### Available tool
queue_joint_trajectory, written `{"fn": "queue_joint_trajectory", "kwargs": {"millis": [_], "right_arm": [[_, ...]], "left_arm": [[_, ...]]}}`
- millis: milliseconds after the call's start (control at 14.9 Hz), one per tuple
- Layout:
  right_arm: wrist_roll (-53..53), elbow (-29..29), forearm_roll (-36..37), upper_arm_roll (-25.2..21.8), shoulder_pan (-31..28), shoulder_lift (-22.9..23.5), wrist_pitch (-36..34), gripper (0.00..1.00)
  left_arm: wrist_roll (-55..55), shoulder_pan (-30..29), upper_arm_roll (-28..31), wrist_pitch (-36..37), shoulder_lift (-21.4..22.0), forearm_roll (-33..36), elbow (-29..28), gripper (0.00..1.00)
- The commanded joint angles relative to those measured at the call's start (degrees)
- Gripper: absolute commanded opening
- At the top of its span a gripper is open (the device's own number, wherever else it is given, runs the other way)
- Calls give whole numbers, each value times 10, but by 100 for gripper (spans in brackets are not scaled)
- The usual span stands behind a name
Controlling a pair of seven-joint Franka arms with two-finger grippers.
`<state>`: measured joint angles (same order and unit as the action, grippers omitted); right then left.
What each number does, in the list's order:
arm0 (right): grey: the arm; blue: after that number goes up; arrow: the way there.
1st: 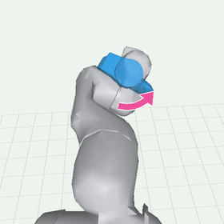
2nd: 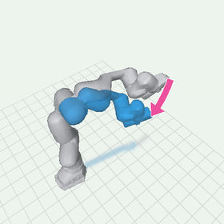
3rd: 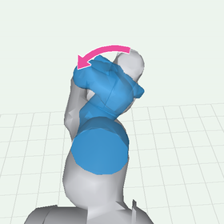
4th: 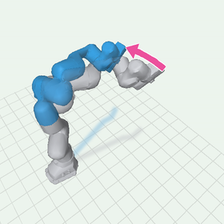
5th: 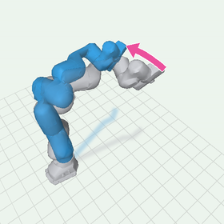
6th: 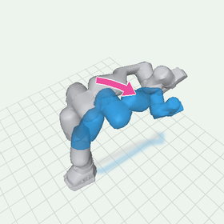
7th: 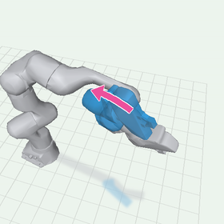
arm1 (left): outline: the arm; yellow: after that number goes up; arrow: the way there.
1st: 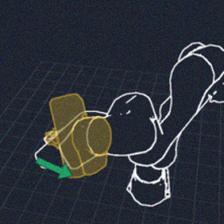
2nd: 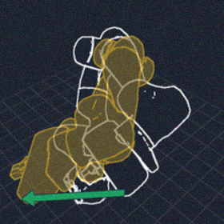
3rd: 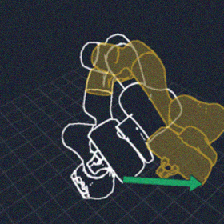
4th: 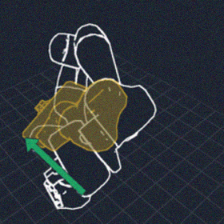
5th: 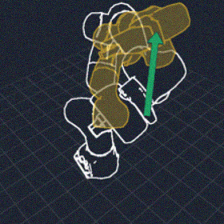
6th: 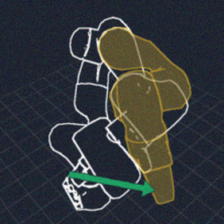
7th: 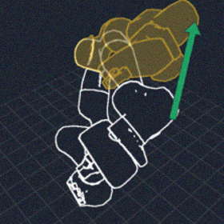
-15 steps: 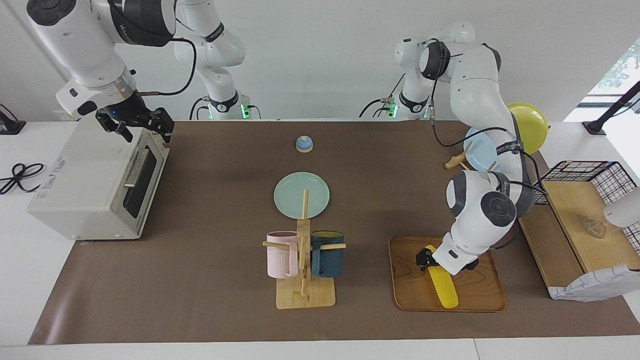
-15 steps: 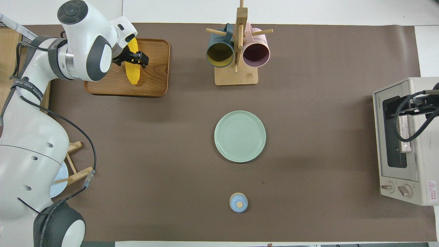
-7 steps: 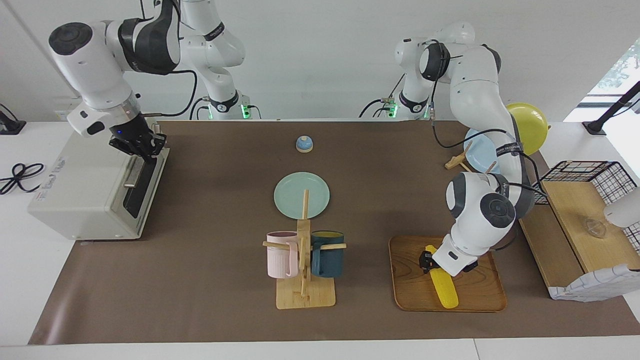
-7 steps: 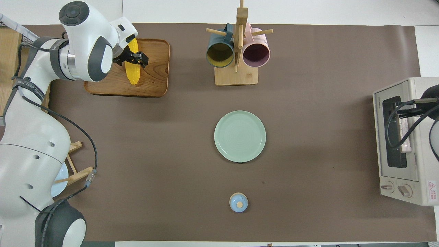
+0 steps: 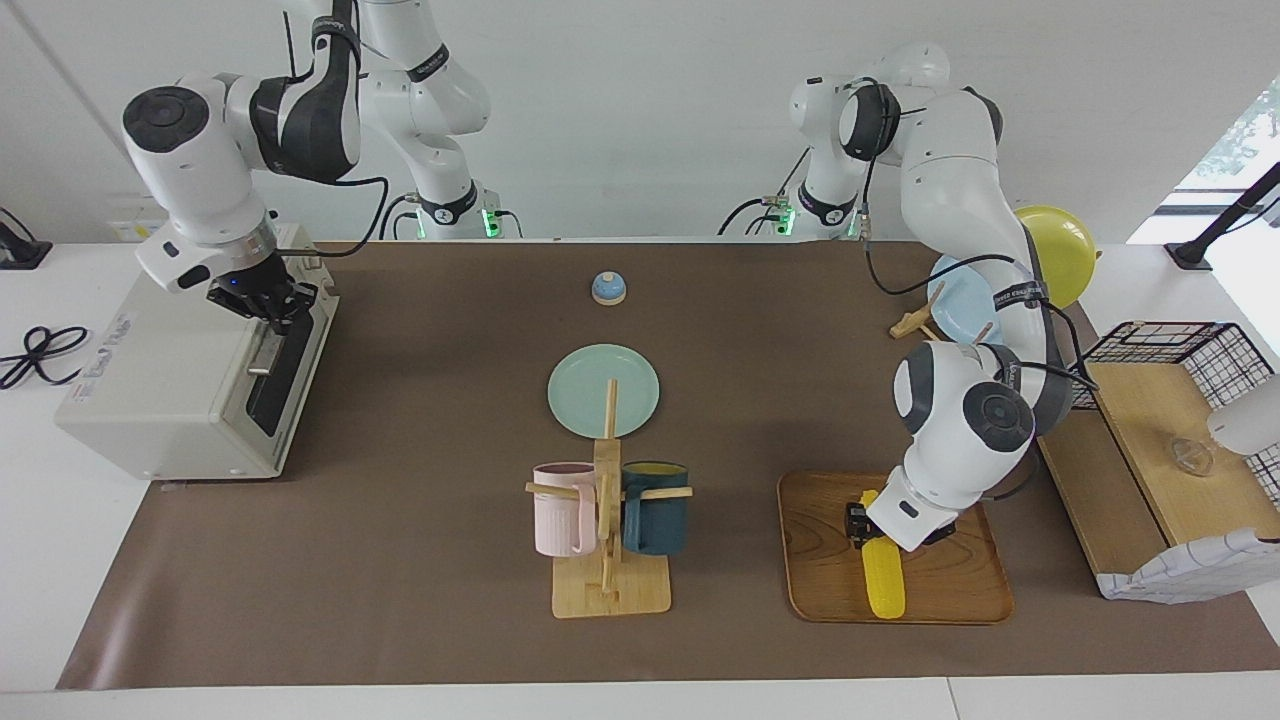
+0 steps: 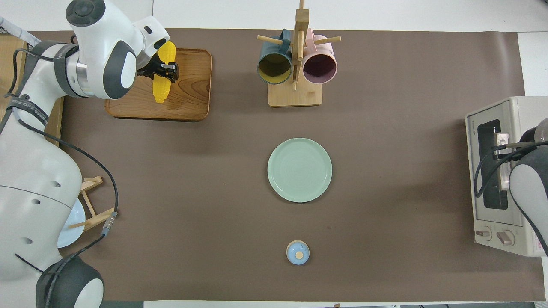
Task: Put corn in oven
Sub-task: 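Carry the corn with the left gripper onto the green plate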
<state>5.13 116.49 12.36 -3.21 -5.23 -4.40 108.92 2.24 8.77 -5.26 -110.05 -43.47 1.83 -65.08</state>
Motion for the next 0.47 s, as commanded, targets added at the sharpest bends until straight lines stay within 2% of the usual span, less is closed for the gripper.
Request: {"fn": "queue_joint_trajectory", "kwargs": {"millis": [0, 201, 403], "right_arm": [[10, 24, 13, 2, -9, -10, 14, 0], [32, 29, 17, 2, -12, -10, 14, 0], [59, 31, 16, 3, -18, -9, 19, 0]], "left_arm": [[38, 8, 1, 57, 151, -10, -126, 0], [107, 42, -1, 60, 285, -47, -265, 0], [215, 114, -1, 56, 359, -63, -345, 0]]}}
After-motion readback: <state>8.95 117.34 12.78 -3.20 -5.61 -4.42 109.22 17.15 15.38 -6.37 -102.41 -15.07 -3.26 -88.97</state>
